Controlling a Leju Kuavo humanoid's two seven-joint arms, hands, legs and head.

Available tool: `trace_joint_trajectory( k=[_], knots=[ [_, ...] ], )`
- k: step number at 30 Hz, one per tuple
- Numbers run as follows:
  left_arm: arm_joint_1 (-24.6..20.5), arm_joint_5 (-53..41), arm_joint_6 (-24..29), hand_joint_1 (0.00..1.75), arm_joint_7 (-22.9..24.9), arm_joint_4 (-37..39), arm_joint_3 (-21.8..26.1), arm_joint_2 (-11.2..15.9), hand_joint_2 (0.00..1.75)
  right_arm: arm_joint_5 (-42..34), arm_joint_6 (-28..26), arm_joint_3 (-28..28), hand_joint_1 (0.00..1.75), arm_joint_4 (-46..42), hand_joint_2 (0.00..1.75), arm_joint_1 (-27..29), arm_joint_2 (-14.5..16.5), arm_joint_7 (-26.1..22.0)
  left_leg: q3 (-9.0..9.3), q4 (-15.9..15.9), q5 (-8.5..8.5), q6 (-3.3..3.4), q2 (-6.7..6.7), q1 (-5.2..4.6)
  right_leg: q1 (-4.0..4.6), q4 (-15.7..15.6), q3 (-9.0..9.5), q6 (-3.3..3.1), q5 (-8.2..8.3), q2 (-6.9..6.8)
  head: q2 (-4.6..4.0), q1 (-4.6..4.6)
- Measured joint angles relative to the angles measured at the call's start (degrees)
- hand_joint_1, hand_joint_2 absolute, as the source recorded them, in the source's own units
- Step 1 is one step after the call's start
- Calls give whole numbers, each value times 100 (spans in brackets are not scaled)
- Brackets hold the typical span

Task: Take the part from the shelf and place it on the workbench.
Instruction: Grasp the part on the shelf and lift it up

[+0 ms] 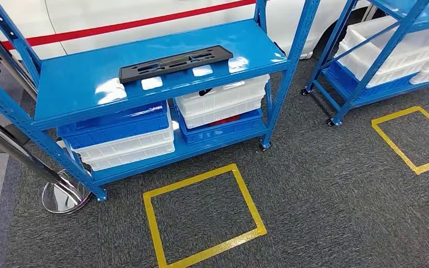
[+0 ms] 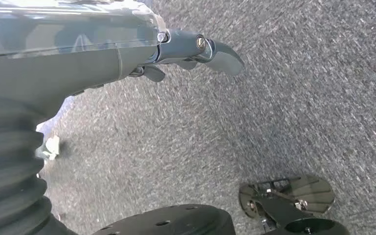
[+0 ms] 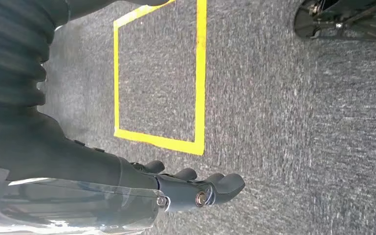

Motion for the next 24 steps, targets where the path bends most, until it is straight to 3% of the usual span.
trace_joint_trajectory(
  k=[18, 22, 24],
  knots=[
    [-51, 9, 21, 0, 2, 74, -148, -47, 175, 0, -2, 158, 0, 103, 175, -30, 20, 0, 0, 0, 0, 0, 0, 0, 0, 0, 0, 0, 0, 0, 0, 0],
    [-35, -77, 77, 0, -4, 91, -181, -47, 0, 41, -174, 158, 0, 87, 175, -62, 45, -176, -4, 0, 1, 0, 1, 1, 1, 2, 0, 0, 1, 0, 0, 0],
    [-6, -299, 230, 0, -40, 114, -299, -47, 0, 213, -761, 157, 0, -65, 175, -157, 130, -930, -16, 0, 6, -1, 8, 3, 3, 7, -12, -1, 11, 8, 0, 1]
  ],
)
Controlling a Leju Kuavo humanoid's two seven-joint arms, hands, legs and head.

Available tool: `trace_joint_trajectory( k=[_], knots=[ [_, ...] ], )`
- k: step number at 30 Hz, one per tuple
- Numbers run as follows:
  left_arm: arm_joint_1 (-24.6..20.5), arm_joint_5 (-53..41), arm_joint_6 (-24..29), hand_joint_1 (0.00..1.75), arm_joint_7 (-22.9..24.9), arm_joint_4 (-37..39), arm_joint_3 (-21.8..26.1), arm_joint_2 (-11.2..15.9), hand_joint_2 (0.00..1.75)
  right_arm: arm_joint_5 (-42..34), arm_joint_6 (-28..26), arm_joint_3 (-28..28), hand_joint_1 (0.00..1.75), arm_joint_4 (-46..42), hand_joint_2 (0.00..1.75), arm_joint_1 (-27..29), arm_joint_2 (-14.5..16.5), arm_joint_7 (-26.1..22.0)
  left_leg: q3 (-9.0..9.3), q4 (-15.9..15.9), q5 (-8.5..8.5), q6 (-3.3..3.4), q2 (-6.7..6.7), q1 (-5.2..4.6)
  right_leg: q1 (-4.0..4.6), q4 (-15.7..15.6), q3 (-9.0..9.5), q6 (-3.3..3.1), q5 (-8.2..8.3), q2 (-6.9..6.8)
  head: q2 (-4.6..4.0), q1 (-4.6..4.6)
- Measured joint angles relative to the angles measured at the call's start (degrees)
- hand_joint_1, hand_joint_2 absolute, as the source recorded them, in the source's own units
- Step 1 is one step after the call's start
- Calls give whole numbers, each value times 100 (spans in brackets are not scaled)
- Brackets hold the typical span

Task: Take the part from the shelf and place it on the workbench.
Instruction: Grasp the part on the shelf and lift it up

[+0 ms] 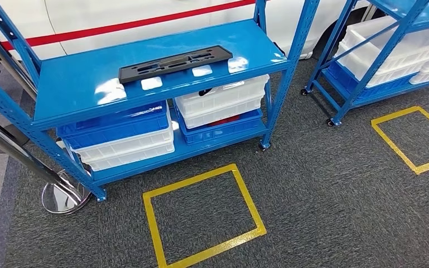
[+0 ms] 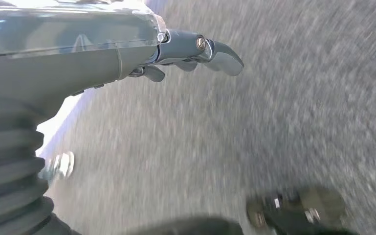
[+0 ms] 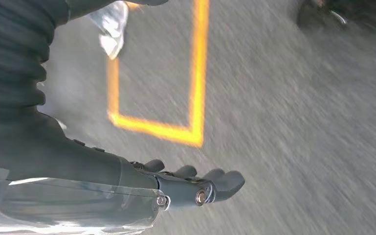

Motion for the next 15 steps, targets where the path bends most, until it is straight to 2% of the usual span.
trace_joint_trajectory(
  k=[2, 3, 4, 9, 15],
  knots=[
    [19, -160, 125, 0, -39, 22, -172, -1, 0, 370, -592, 19, 0, -345, 175, -225, 141, -1178, -12, 1, 8, -2, 32, 2, 3, 3, -28, -1, 19, 34, 0, 1],
    [26, -179, 151, 0, -52, 32, -240, -1, 0, 603, -741, 40, 0, -581, 175, -355, 207, -1643, -14, 1, 12, -3, 49, 2, 3, 3, -40, -2, 27, 52, 0, 0],
    [34, -178, 167, 0, -65, 40, -290, -2, 0, 850, -813, 65, 0, -868, 175, -459, 256, -1886, -12, 2, 17, -2, 59, 1, 3, 3, -47, -1, 30, 61, 0, 1],
    [140, -90, 210, 0, -136, 54, -404, -4, 0, 1690, -920, 123, 0, -2519, 175, -360, 344, -1825, -16, 10, 47, -11, 4, -1, 10, 6, -55, 0, 32, 4, 0, 0],
    [166, -53, 190, 0, -150, 85, -412, -8, 0, 1921, -860, 141, 0, -3775, 175, 108, 299, -1798, -48, 10, 45, -10, 12, -1, 3, 10, -79, 1, 35, 15, 0, -1]
  ],
)
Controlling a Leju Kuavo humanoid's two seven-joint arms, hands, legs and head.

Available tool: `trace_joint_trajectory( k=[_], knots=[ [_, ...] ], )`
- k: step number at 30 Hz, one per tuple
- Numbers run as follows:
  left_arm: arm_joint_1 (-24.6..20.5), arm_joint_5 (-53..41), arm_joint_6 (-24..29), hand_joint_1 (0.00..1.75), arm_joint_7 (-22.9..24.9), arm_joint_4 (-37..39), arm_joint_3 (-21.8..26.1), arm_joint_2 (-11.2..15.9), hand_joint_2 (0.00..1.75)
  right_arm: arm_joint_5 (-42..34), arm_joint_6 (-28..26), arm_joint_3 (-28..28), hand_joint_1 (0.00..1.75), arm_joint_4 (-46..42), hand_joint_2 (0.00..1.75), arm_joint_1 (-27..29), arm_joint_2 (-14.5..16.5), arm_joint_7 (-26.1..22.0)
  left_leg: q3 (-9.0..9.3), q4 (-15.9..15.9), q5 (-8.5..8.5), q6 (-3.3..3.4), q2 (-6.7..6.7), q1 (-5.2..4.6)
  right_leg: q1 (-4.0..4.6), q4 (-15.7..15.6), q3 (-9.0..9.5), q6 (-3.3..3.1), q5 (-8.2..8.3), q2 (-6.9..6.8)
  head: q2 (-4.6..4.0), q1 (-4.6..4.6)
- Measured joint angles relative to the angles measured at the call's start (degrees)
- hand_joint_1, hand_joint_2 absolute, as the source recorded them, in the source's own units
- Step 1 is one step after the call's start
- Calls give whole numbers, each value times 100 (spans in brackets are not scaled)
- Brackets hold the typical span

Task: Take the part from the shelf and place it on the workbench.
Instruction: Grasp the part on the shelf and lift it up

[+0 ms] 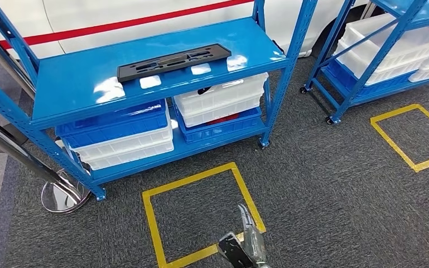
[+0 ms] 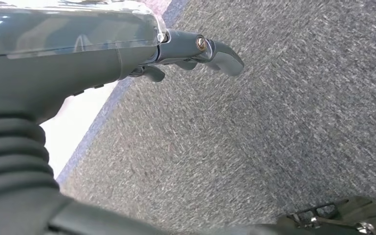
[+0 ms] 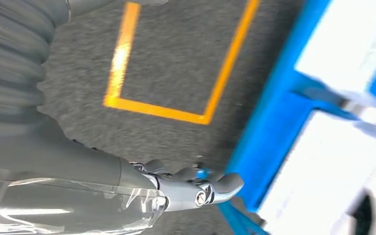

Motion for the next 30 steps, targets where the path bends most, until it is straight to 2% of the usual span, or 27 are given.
trace_joint_trajectory(
  k=[5, 7, 10, 16, 23, 30],
  knots=[
    [2, -15, -42, 0, 34, 8, -50, 0, 0, 335, -171, -5, 0, -220, 175, 26, 2, 47, -4, 2, 2, 1, -5, -1, -2, 0, 1, 6, 7, -3, 0, 0],
    [-3, -68, -81, 0, 71, 10, -108, 1, 0, 1096, -294, -78, 0, -216, 175, -20, 18, 279, -4, 3, 4, 2, -4, -1, -3, 0, 1, 6, 10, -2, 0, 0],
    [-15, -176, -159, 0, 130, 11, -223, 2, 0, 2781, -352, -294, 0, -180, 175, -179, 44, 749, -2, 5, 8, 3, -3, -1, -3, 0, 0, 6, 15, -2, 0, 0],
    [-54, -374, -304, 0, 154, 11, -463, 42, 0, 4831, -342, -507, 0, -66, 175, -764, 32, 1664, -6, 8, 20, 8, -1, -1, -2, 0, -10, 9, 30, 2, 0, 0],
    [-108, -417, -440, 0, 88, 11, -646, 97, 0, 5051, -70, -509, 0, -44, 175, -1724, -73, 2101, -20, 16, 36, 14, -1, -2, -2, 0, -21, 9, 46, 2, 0, 1],
    [-112, -30, -818, 0, -95, 11, -623, 136, 0, 4981, 50, -468, 0, -13, 175, -2235, -109, 2242, -37, 21, 40, 12, -3, -1, -2, 1, -35, 11, 49, 1, 0, 0]
  ],
)
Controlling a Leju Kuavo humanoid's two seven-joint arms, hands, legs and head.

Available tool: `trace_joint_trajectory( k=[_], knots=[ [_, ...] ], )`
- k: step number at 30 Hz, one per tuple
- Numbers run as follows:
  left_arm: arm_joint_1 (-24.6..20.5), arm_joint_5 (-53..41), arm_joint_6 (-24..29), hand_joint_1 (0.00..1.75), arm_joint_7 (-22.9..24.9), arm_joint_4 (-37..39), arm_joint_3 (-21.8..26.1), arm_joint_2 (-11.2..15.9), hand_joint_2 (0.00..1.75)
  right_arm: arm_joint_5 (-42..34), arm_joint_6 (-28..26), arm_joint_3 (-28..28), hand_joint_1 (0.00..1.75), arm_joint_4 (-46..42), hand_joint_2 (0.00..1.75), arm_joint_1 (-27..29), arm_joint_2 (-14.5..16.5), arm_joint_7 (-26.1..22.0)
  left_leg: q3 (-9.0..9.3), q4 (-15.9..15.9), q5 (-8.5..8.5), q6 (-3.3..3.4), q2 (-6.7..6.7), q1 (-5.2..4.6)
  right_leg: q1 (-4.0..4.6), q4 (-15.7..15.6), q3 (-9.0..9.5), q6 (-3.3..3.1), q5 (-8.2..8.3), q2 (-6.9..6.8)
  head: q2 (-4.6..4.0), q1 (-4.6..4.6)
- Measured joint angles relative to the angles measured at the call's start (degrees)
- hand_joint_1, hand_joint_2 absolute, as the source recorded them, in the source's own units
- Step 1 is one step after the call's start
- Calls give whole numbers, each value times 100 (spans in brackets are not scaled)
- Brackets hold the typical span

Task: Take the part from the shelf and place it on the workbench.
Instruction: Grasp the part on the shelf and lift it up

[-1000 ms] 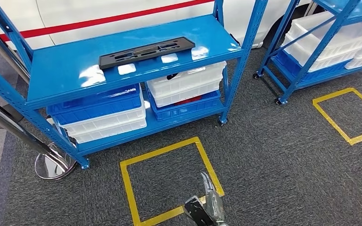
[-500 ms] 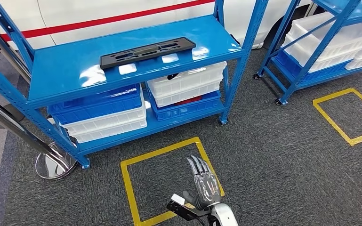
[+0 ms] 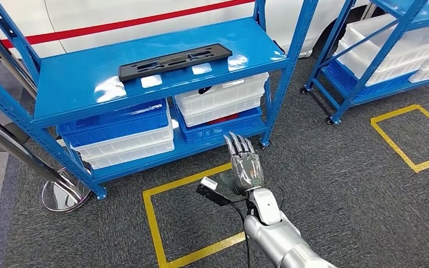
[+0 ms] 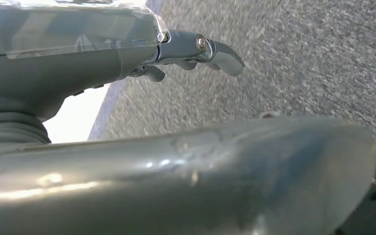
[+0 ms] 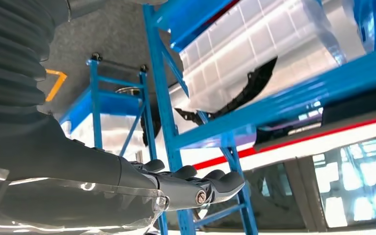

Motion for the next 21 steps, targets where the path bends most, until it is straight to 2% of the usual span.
trace_joint_trajectory(
  k=[3, 7, 8, 12, 21],
  knots=[
    [-2, 108, -29, 0, -90, 0, 72, 18, 0, -64, -3, 34, 0, 60, 175, -116, 2, -13, -3, 0, 0, 0, -1, 0, 0, 0, -2, 0, 0, -1, 0, 0],
    [-4, 152, -28, 0, -161, 0, 124, 27, 175, -113, -8, 88, 0, 128, 175, -144, 4, -33, -10, 0, 0, 0, -2, 0, 0, 0, -9, 0, 0, -2, 0, 0],
    [-4, 169, -28, 0, -194, 0, 137, 28, 175, -126, -8, 102, 0, 142, 175, -143, 4, -39, -12, 1, 0, 0, -2, 0, 0, 0, -11, 0, 0, -2, 0, 0],
    [-3, 218, -41, 0, -295, 0, 192, 30, 0, -151, -7, 174, 0, 186, 175, -106, 4, -57, -16, 1, 0, 0, -2, 0, 0, 0, -16, 0, 0, -2, 0, 0],
    [2, 345, -264, 0, -507, 0, 275, 38, 0, -225, 14, 309, 0, 258, 175, 3, 5, -74, -24, 3, 0, 1, -2, 0, -1, -1, -22, 1, 1, -2, 0, 0]
  ],
)
